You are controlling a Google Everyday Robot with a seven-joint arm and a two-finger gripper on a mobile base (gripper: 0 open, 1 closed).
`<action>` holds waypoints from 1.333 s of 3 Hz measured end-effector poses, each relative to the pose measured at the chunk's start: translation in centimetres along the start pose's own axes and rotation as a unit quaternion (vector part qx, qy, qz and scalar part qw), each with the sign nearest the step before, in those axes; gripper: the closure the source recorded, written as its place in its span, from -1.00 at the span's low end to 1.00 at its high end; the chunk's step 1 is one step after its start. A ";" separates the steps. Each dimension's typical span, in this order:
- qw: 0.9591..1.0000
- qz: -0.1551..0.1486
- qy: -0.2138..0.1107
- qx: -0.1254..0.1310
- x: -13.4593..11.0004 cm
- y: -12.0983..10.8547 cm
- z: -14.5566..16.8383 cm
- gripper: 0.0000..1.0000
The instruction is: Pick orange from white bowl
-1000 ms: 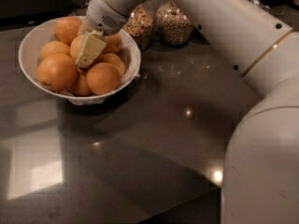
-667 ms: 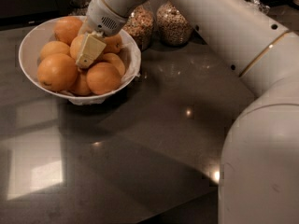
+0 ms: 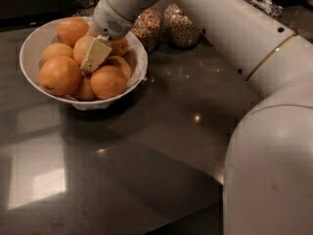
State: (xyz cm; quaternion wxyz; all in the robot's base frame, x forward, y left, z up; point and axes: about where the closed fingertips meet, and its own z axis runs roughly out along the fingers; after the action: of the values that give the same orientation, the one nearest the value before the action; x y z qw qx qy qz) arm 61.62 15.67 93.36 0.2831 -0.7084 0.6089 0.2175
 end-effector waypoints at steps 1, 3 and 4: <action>1.000 0.002 -0.001 -0.002 0.1 0.0 0.0 0.39; 1.000 -0.015 -0.021 -0.002 -0.7 0.4 -0.3 1.00; 0.997 -0.043 -0.067 0.002 -2.1 0.7 -2.3 1.00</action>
Offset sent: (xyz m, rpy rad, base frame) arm 0.0004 -0.0007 -0.0006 0.0025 0.0058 -0.0004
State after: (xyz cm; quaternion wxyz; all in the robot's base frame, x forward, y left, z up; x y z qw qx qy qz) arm 60.51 15.60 96.33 0.3338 -0.7174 0.5579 0.2503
